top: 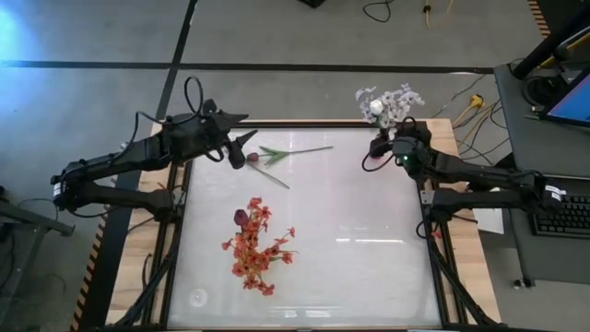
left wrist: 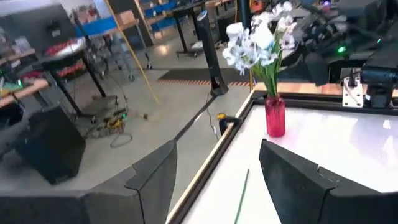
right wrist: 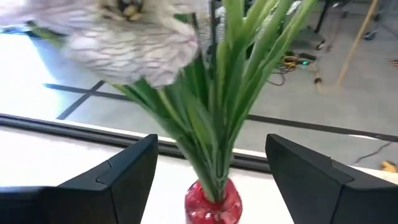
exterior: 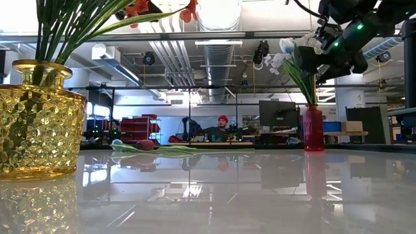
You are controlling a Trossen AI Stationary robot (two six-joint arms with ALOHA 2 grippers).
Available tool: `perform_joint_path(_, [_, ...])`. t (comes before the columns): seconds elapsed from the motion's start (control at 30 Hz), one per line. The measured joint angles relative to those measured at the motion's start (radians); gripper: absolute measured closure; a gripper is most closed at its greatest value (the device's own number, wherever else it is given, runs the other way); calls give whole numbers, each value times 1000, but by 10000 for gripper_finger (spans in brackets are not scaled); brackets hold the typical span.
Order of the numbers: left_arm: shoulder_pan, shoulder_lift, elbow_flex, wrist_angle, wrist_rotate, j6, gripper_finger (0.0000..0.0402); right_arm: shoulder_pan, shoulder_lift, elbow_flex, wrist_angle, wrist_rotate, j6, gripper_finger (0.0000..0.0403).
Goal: Sort flowers into vase by color
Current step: Put the white tulip into the red vase
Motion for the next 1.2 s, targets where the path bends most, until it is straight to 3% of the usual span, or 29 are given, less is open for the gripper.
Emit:
perform_joint_path(0.2, [25,18,0,-99,9,-53,193,0,-23,0,-4,-72,0,111])
perform_joint_path(0.3, [43,45,0,-121,71,-52,197,0,-32,1,-16,-107,0,112])
perform_joint_path(0.53, [131,71,0,-201,117,4,204,0,-44,40,-198,-153,43,117])
perform_joint_path(0.77, [248,112,0,-310,396,111,206,0,-43,48,-293,-217,104,121])
perform_joint_path(1.2, [266,349,0,-518,391,274,206,6,-41,40,-312,-403,183,132])
